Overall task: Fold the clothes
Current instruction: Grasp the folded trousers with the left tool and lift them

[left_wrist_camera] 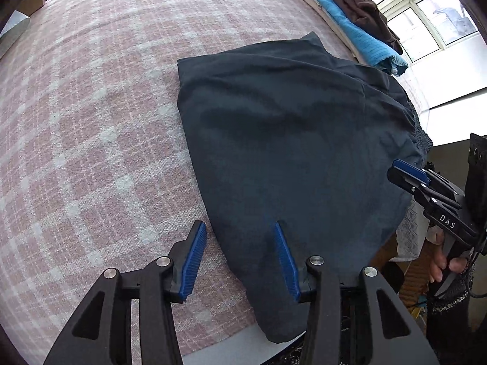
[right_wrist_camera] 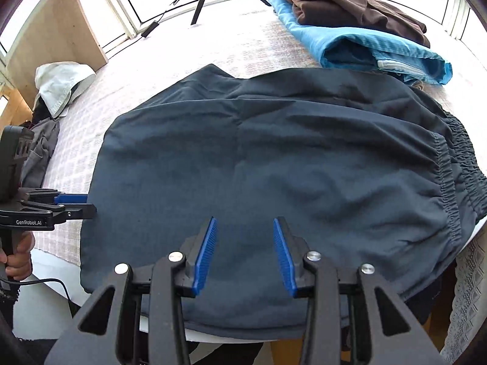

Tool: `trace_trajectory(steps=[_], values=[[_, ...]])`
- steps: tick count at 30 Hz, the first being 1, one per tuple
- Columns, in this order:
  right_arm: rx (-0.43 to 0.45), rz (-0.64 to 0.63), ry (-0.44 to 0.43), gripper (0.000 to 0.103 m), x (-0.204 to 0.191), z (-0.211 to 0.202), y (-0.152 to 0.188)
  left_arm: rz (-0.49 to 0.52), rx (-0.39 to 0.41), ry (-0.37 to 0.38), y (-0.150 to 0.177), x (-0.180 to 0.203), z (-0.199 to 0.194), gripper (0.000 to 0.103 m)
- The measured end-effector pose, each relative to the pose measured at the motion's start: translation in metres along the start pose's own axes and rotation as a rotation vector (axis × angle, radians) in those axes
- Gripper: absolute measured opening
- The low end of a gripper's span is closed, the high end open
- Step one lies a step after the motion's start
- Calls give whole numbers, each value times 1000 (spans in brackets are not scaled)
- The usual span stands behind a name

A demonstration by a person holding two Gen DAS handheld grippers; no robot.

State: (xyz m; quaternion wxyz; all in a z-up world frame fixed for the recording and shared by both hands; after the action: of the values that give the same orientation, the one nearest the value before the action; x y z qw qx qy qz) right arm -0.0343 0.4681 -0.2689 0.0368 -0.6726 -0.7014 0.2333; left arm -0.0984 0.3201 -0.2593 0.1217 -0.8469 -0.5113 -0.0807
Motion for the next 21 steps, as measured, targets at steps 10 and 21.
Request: trace_trajectory(steps=[10, 21], values=[[-71, -60, -57, 38, -47, 37, 11, -49, 29, 26, -3, 12, -7, 2], [60, 153, -3, 46, 67, -25, -6, 108, 169, 201, -49, 142, -92, 2]])
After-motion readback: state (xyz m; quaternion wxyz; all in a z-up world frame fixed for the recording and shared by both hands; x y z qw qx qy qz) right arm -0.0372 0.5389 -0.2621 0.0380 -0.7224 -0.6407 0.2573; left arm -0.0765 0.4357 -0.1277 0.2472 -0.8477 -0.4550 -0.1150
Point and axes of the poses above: each gripper's, at about its wrist camera, not at the fingertips, and z roughly the way its jaws point, x to its right, y to its underside, the point moved 9 cm from there along z, roughly the way its jaws point, and after that the axes turned 6 degrees about -y, right-handed, at the moved point
